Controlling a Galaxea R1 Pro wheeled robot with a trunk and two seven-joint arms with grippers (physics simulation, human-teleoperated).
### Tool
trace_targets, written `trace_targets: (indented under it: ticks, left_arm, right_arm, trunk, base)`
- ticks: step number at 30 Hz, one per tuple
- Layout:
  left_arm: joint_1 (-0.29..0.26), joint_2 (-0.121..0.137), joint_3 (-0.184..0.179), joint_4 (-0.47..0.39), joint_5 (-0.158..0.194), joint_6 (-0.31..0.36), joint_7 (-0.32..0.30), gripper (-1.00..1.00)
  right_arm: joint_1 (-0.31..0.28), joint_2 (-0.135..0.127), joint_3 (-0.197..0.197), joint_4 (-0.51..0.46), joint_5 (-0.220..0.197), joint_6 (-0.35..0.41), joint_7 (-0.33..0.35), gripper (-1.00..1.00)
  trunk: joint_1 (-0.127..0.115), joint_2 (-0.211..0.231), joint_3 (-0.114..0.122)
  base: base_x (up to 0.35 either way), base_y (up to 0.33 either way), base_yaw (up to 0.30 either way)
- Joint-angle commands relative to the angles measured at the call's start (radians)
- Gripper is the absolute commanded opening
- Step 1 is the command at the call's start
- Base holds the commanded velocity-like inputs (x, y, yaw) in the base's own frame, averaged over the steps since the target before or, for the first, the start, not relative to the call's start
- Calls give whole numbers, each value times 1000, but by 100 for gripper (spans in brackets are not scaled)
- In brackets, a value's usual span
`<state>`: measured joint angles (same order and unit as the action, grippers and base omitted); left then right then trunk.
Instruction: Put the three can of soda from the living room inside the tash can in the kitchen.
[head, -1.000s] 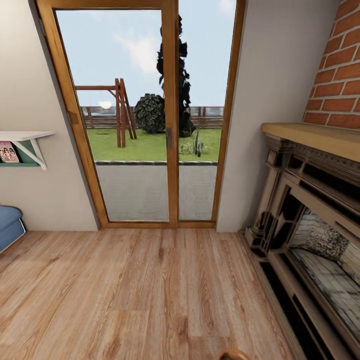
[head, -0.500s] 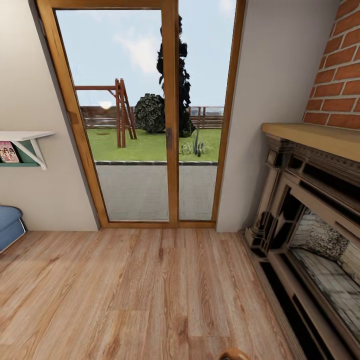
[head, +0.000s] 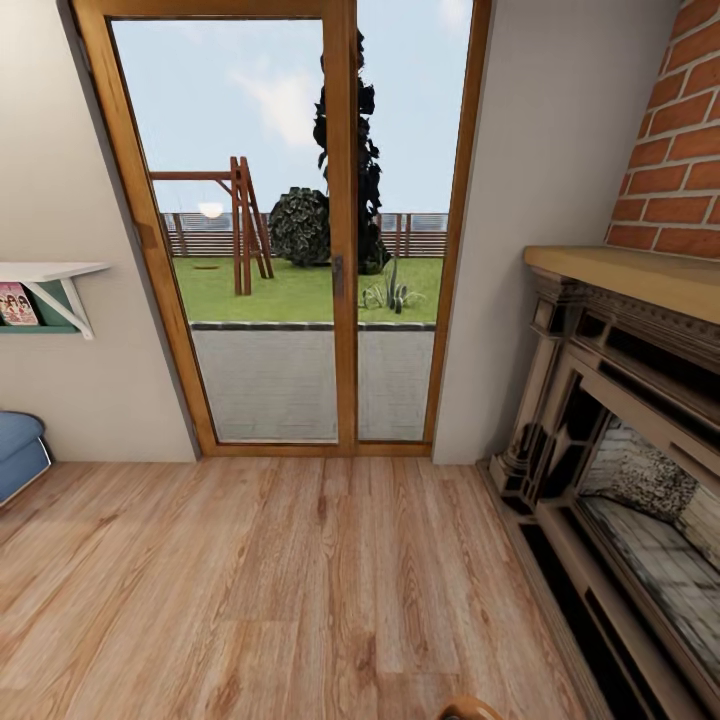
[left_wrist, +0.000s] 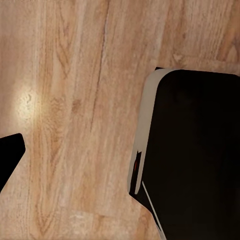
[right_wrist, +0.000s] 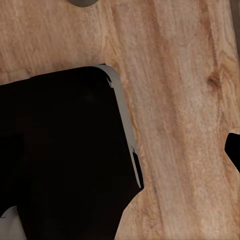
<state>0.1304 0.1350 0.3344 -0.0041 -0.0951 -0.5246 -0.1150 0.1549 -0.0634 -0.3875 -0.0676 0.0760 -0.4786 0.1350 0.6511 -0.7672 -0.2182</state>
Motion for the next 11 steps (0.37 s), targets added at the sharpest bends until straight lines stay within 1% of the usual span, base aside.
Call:
trace_targets:
  ticks: [1,11]
  left_arm:
    - [0,0,0,0,0,0,0,100]
    - [0,0,0,0,0,0,0,100]
  right_arm:
    - [0,0,0,0,0,0,0,100]
    - [0,0,0,0,0,0,0,100]
  trunk:
    - [0,0,0]
    - [0,0,0]
  base:
    - [0,0,0]
    - [0,0,0]
